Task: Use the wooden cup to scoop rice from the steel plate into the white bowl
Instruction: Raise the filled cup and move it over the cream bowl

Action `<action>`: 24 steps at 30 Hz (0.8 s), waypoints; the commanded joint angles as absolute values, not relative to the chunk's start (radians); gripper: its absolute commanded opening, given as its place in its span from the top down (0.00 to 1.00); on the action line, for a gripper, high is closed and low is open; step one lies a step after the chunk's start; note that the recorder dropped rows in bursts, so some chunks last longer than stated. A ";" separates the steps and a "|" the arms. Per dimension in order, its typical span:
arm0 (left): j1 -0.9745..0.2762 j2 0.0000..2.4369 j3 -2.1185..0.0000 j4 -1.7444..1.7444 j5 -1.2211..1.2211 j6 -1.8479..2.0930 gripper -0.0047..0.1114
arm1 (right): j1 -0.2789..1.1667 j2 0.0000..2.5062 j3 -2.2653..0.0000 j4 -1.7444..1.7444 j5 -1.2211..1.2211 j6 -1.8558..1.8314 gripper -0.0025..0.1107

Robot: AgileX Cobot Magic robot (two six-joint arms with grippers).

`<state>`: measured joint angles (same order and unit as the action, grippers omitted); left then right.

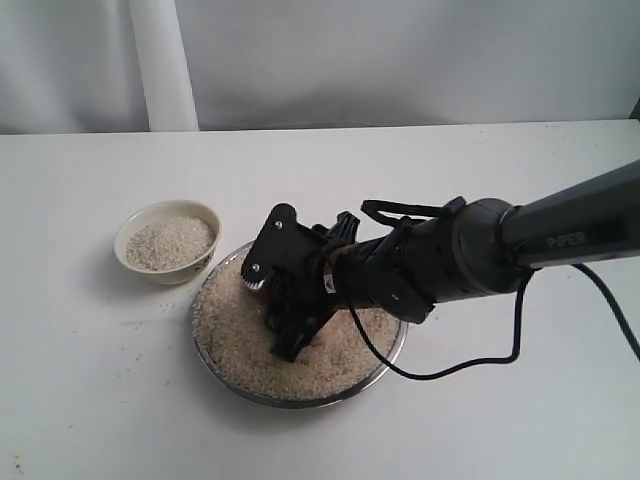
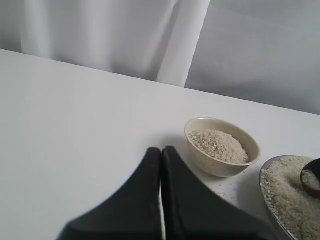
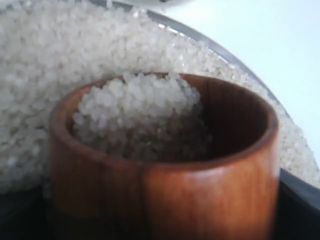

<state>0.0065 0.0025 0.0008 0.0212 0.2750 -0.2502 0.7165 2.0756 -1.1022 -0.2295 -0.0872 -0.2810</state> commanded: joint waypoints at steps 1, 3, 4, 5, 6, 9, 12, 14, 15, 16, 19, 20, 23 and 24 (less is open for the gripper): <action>0.000 0.000 0.000 0.018 0.266 -0.254 0.96 | 0.718 2.027 -1.101 -0.214 -0.161 -0.244 0.98; 0.000 0.000 0.000 0.018 0.266 -0.254 0.96 | 0.718 2.009 -1.101 -0.214 -0.161 -0.233 0.98; 0.000 0.000 0.000 0.018 0.266 -0.254 0.96 | 0.718 1.998 -1.101 -0.214 -0.161 -0.231 0.98; 0.000 0.000 0.000 0.018 0.266 -0.254 0.96 | 0.718 1.987 -1.101 -0.214 -0.161 -0.231 0.98; 0.000 0.000 0.000 0.018 0.266 -0.254 0.96 | 0.718 1.976 -1.101 -0.214 -0.161 -0.231 0.98; 0.000 0.000 0.000 0.018 0.266 -0.254 0.96 | 0.718 1.938 -1.101 -0.214 -0.161 -0.231 0.98; 0.000 0.000 0.000 0.018 0.266 -0.254 0.96 | 0.718 1.904 -1.103 -0.214 -0.161 -0.231 0.98; 0.000 0.000 0.000 0.018 0.266 -0.254 0.96 | 0.718 1.874 -1.108 -0.218 -0.170 -0.231 0.98; 0.000 0.000 0.000 0.018 0.266 -0.254 0.96 | 0.720 1.857 -1.112 -0.218 -0.184 -0.231 0.98; 0.000 0.000 0.000 0.018 0.266 -0.254 0.96 | 0.720 1.854 -1.126 -0.218 -0.170 -0.231 0.98; 0.000 0.000 0.000 0.018 0.266 -0.254 0.96 | 0.736 1.877 -1.281 -0.218 0.027 -0.231 0.98; 0.000 0.000 0.000 0.018 0.266 -0.254 0.96 | 0.742 1.893 -1.345 -0.218 0.082 -0.231 0.98; 0.000 0.000 0.000 0.018 0.266 -0.254 0.96 | 0.758 1.955 -1.525 -0.227 0.231 -0.237 0.98; 0.000 0.000 0.000 0.018 0.266 -0.254 0.96 | 0.765 1.987 -1.600 -0.229 0.288 -0.237 0.98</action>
